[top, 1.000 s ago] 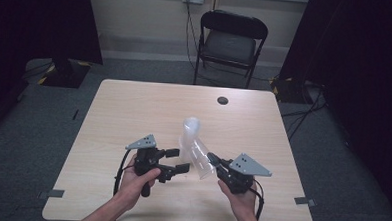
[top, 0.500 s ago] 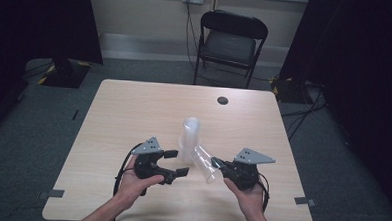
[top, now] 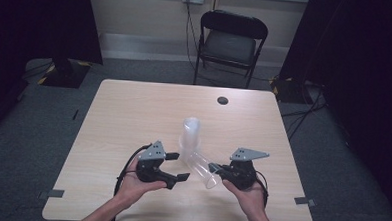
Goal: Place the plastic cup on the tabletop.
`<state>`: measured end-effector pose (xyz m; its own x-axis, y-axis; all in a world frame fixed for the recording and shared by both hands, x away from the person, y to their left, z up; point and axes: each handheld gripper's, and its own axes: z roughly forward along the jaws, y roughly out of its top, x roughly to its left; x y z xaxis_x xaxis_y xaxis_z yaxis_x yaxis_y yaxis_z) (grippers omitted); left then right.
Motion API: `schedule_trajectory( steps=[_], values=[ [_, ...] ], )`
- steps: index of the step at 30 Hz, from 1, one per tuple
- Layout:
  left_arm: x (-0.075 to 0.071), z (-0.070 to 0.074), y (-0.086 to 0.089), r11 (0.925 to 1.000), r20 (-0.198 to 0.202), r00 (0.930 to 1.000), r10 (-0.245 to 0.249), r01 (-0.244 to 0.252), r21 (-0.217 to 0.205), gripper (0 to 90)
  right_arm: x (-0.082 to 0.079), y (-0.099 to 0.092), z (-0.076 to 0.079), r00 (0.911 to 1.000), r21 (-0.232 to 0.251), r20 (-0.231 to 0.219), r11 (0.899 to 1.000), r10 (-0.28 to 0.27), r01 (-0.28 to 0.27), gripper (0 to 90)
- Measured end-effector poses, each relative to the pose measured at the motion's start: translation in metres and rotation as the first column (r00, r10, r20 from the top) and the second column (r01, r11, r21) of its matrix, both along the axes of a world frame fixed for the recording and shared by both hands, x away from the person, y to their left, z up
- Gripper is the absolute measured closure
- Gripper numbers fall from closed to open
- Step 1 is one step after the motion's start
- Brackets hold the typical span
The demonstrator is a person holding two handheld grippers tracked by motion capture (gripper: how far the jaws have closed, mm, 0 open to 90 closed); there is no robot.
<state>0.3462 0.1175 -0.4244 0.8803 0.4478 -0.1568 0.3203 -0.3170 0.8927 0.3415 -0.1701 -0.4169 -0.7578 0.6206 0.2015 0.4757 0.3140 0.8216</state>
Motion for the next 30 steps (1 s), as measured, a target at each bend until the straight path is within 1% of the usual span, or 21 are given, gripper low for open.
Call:
schedule_trajectory(
  steps=[2, 7, 9, 10, 11, 15, 16, 17, 18, 20, 21, 22, 23, 25, 26, 27, 28, 29, 30],
  values=[
    [-0.001, 0.0, -0.001, 0.9998, 0.023, 0.9997, -0.005, 0.005, 0.021, 20.1, 0.001, 0.0, -0.001, 0.9997, -0.01, -0.021, 1.0, 0.008, -0.009, 90.0],
    [-0.004, -0.001, -0.004, 0.9968, 0.05, 0.9982, -0.032, 0.029, 0.075, 19.9, 0.004, 0.002, -0.002, 0.9974, -0.028, -0.068, 0.999, 0.023, -0.025, 90.0],
    [-0.005, -0.002, -0.005, 0.9944, 0.063, 0.9971, -0.043, 0.037, 0.099, 19.8, 0.006, 0.006, -0.002, 0.995, -0.028, -0.094, 0.999, 0.034, -0.037, 90.0],
    [-0.005, -0.002, -0.006, 0.9946, 0.065, 0.997, -0.042, 0.036, 0.097, 19.7, 0.007, 0.008, -0.002, 0.9938, -0.03, -0.103, 0.998, 0.043, -0.047, 90.0],
    [-0.005, -0.002, -0.006, 0.9924, 0.075, 0.9958, -0.053, 0.044, 0.115, 19.5, 0.007, 0.01, -0.002, 0.9924, -0.035, -0.112, 0.998, 0.051, -0.055, 90.0],
    [-0.009, -0.002, -0.009, 0.9882, 0.104, 0.9905, -0.089, 0.075, 0.133, 19.3, 0.01, 0.015, -0.004, 0.9845, -0.057, -0.16, 0.995, 0.072, -0.082, 90.0],
    [-0.01, -0.002, -0.01, 0.9875, 0.105, 0.9901, -0.093, 0.078, 0.137, 19.3, 0.01, 0.016, -0.005, 0.9821, -0.06, -0.174, 0.995, 0.074, -0.085, 90.0],
    [-0.011, -0.001, -0.012, 0.9846, 0.126, 0.9867, -0.103, 0.083, 0.154, 19.3, 0.01, 0.017, -0.006, 0.9806, -0.061, -0.18, 0.994, 0.078, -0.09, 90.0],
    [-0.012, -0.001, -0.013, 0.9833, 0.133, 0.9851, -0.109, 0.087, 0.16, 19.3, 0.01, 0.018, -0.007, 0.9776, -0.062, -0.192, 0.993, 0.086, -0.099, 90.0],
    [-0.014, 0.0, -0.016, 0.9783, 0.15, 0.9783, -0.143, 0.117, 0.171, 19.3, 0.009, 0.019, -0.007, 0.9745, -0.068, -0.206, 0.992, 0.088, -0.104, 90.0],
    [-0.015, 0.0, -0.017, 0.9768, 0.155, 0.9762, -0.152, 0.124, 0.174, 19.3, 0.01, 0.019, -0.008, 0.9713, -0.066, -0.218, 0.992, 0.094, -0.111, 90.0],
    [-0.017, 0.001, -0.019, 0.9737, 0.166, 0.9721, -0.165, 0.134, 0.185, 19.3, 0.01, 0.02, -0.008, 0.9695, -0.068, -0.225, 0.991, 0.097, -0.115, 90.0],
    [-0.018, 0.001, -0.021, 0.9699, 0.172, 0.9685, -0.18, 0.145, 0.195, 19.3, 0.011, 0.02, -0.009, 0.968, -0.072, -0.23, 0.99, 0.101, -0.12, 90.0],
    [-0.02, 0.0, -0.024, 0.965, 0.185, 0.9629, -0.196, 0.156, 0.211, 19.9, 0.012, 0.021, -0.009, 0.9648, -0.075, -0.239, 0.989, 0.109, -0.13, 90.0],
    [-0.022, -0.001, -0.025, 0.963, 0.187, 0.9613, -0.203, 0.161, 0.216, 19.4, 0.013, 0.022, -0.01, 0.9615, -0.077, -0.25, 0.987, 0.115, -0.138, 90.0],
    [-0.023, -0.001, -0.027, 0.9599, 0.191, 0.9582, -0.213, 0.168, 0.224, 19.4, 0.013, 0.023, -0.011, 0.9597, -0.076, -0.255, 0.987, 0.118, -0.141, 90.0],
    [-0.024, -0.001, -0.028, 0.9579, 0.196, 0.9559, -0.219, 0.172, 0.229, 19.3, 0.014, 0.024, -0.012, 0.9552, -0.073, -0.27, 0.987, 0.122, -0.146, 90.0],
    [-0.025, -0.002, -0.03, 0.9526, 0.197, 0.9511, -0.238, 0.19, 0.238, 19.1, 0.015, 0.025, -0.012, 0.9524, -0.073, -0.278, 0.986, 0.125, -0.151, 90.0],
    [-0.026, -0.002, -0.032, 0.9506, 0.193, 0.9504, -0.244, 0.195, 0.242, 18.8, 0.015, 0.026, -0.014, 0.9488, -0.075, -0.288, 0.985, 0.13, -0.158, 90.0]
  ],
)
